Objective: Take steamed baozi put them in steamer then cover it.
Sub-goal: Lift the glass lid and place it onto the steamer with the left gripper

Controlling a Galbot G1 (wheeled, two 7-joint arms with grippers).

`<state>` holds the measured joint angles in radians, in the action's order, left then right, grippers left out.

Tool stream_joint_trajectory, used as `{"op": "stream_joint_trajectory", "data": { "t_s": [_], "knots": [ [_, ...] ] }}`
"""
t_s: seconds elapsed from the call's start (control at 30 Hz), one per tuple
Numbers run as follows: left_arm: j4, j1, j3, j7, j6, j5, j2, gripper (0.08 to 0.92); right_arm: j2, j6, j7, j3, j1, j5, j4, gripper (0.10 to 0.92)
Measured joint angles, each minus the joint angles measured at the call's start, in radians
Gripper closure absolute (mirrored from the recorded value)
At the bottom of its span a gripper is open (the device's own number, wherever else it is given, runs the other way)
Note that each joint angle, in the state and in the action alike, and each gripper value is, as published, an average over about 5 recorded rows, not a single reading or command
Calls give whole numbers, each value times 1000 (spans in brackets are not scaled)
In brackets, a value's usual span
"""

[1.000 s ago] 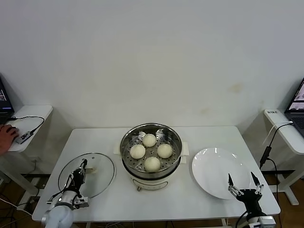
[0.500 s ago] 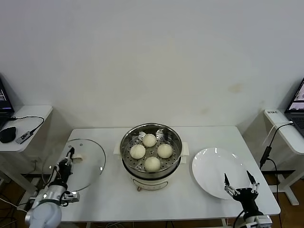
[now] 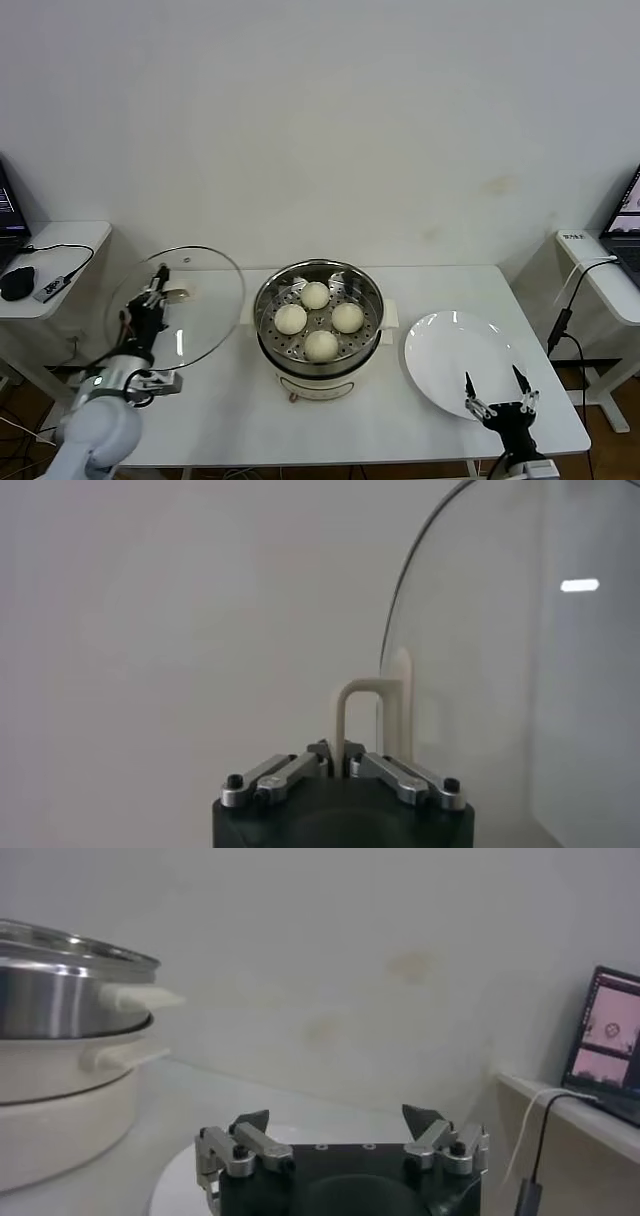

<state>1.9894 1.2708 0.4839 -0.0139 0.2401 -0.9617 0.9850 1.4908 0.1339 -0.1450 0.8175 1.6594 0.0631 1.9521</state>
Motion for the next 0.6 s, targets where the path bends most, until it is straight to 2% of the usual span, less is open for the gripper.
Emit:
{"op": "stream_joint_trajectory", "data": {
  "t_s": [0.23,0.6],
  "knots": [
    [18,-105,-166,73,99,-63,40,856,24,-11,33,-7,-9,53,-5,203],
    [-35,-246,-340,219,161,-321,194,856,59,-17,58,-27,-25,125,-21,203]
  ]
}}
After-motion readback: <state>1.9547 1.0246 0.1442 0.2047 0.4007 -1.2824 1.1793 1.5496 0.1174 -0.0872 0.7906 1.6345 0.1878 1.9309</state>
